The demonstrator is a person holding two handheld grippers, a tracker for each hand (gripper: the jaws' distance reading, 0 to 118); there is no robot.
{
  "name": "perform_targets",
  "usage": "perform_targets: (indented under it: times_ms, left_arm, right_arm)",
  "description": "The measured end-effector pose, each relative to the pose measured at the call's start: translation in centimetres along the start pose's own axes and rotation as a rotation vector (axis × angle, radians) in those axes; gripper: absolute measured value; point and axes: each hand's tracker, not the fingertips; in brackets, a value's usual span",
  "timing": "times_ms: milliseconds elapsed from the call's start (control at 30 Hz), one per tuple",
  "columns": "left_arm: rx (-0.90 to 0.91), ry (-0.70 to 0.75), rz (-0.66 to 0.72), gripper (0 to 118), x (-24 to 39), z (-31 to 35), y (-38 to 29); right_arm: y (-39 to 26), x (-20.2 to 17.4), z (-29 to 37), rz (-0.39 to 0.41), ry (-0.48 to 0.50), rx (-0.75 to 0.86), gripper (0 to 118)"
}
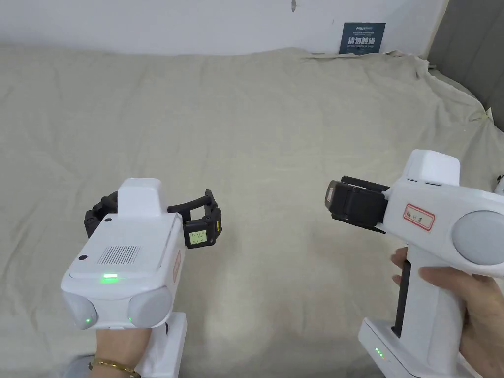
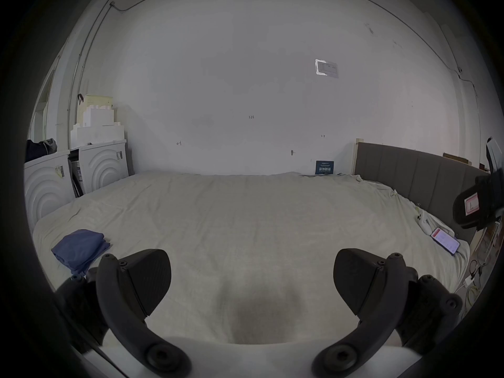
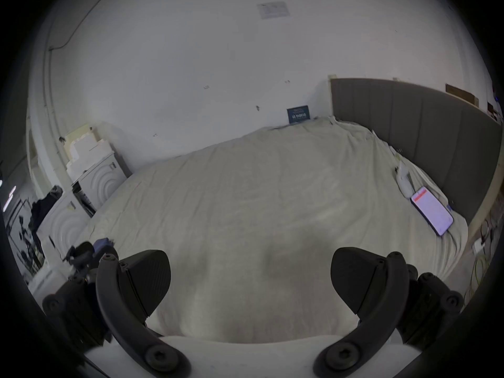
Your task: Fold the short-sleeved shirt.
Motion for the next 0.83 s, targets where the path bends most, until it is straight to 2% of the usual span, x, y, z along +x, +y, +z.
perform_targets:
  times_ms: [100, 167, 267, 333, 467, 533, 600, 700, 767, 833]
  left_arm:
    - [-0.04, 0.021, -0.009, 118, 0.1, -0.3, -0.6]
    - [-0.055, 0.021, -0.001, 118, 0.1, -0.4, -1.1]
    - [-0.087, 0.023, -0.005, 118, 0.2, -0.5, -2.0]
    - [-0.096, 0.026, -0.021, 118, 0.4, -0.6, -2.5]
    - [-0.104, 0.031, -0.037, 118, 0.5, -0.8, -3.2]
    - [-0.114, 0.032, -0.029, 118, 0.3, -1.1, -3.6]
    - [-0.133, 0.034, -0.02, 118, 0.2, -1.5, -4.0]
    - [-0.185, 0.034, 0.005, 118, -0.2, -2.6, -4.7]
    - [-0.237, 0.035, 0.022, 118, -0.6, -3.7, -5.2]
    - [-0.289, 0.052, 0.043, 118, -0.9, -5.3, -5.7]
  right_arm:
    - [0.6, -0.7, 0.5, -0.03, -0.106, -0.1, 116]
    - [0.6, -1.0, 0.8, -0.003, -0.104, -0.152, 116]
    - [0.4, -0.9, 0.8, 0.043, -0.049, -0.173, 116]
    - [0.4, -1.1, 0.4, 0.077, -0.081, -0.218, 116]
    - [0.3, -0.8, -0.4, 0.043, -0.089, -0.233, 116]
    - [0.3, -0.5, -0.8, -0.003, -0.057, -0.248, 116]
    - [-0.1, -0.8, -1.1, 0.036, -0.09, -0.192, 116]
    - [-1.7, -1.3, -2.4, 0.129, -0.204, -0.134, 116]
    - [-2.7, -1.1, -3.8, 0.168, -0.238, -0.172, 116]
    - [-3.7, -0.2, -6.1, 0.174, -0.246, -0.247, 116]
